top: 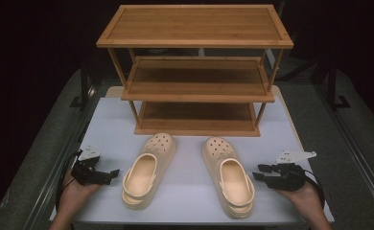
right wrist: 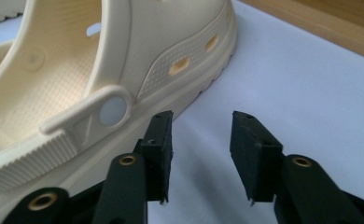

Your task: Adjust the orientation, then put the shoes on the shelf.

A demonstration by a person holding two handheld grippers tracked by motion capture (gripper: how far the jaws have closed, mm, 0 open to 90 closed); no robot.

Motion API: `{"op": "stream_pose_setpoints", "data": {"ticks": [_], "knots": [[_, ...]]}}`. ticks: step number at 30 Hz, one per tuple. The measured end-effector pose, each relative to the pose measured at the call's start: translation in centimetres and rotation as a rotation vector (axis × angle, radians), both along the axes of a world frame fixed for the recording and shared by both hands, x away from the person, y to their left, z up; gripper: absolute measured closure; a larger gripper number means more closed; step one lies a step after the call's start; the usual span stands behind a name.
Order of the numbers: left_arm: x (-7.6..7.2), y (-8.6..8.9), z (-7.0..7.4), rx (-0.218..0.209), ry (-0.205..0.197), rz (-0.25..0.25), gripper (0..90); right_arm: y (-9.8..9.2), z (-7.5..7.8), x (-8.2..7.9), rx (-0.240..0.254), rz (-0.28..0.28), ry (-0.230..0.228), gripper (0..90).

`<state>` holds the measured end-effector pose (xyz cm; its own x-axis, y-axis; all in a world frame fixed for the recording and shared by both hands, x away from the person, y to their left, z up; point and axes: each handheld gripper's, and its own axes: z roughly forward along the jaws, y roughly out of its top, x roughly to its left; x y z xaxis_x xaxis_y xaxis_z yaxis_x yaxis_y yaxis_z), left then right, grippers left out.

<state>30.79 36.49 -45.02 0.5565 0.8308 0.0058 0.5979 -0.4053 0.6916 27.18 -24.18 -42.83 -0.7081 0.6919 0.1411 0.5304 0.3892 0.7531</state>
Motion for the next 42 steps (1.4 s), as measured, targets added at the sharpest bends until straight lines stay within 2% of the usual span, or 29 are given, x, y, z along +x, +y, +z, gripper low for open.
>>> {"op": "stream_pose_setpoints", "data": {"ticks": [3,5,13,16,21,25,27,34,37,42], "knots": [[0.0,0.2,0.1,-0.029,0.005,0.001,0.0,0.0,0.4,-0.1,0.008,-0.023,-0.018,52.4],[-0.1,0.3,0.5,-0.044,-0.005,-0.004,4.8,0.2,0.7,-0.1,0.014,-0.029,-0.023,50.5],[-0.8,-0.4,3.0,-0.077,-0.046,-0.042,5.2,0.8,1.7,-0.2,0.025,-0.036,-0.045,41.0],[-1.1,-1.0,4.1,-0.095,-0.062,-0.074,6.0,1.1,2.1,-0.3,0.035,-0.028,-0.054,40.7],[-1.5,-2.2,5.7,-0.147,-0.076,-0.130,6.0,1.5,2.8,-0.3,0.060,-0.016,-0.062,40.1],[-1.7,-3.5,6.9,-0.153,-0.097,-0.180,6.1,2.0,3.3,-0.2,0.063,-0.001,-0.071,40.1],[-1.8,-4.2,7.4,-0.159,-0.108,-0.215,12.3,2.3,3.4,-0.1,0.063,0.008,-0.069,40.2],[-0.6,-6.5,7.9,-0.151,-0.108,-0.275,17.2,3.4,3.6,0.4,0.061,0.035,-0.062,40.3],[-0.1,-7.2,7.7,-0.146,-0.107,-0.298,22.9,3.9,3.6,0.7,0.054,0.049,-0.061,40.4],[0.8,-8.6,6.8,-0.123,-0.084,-0.328,31.3,4.8,3.3,1.3,0.050,0.070,-0.052,42.6]]}}
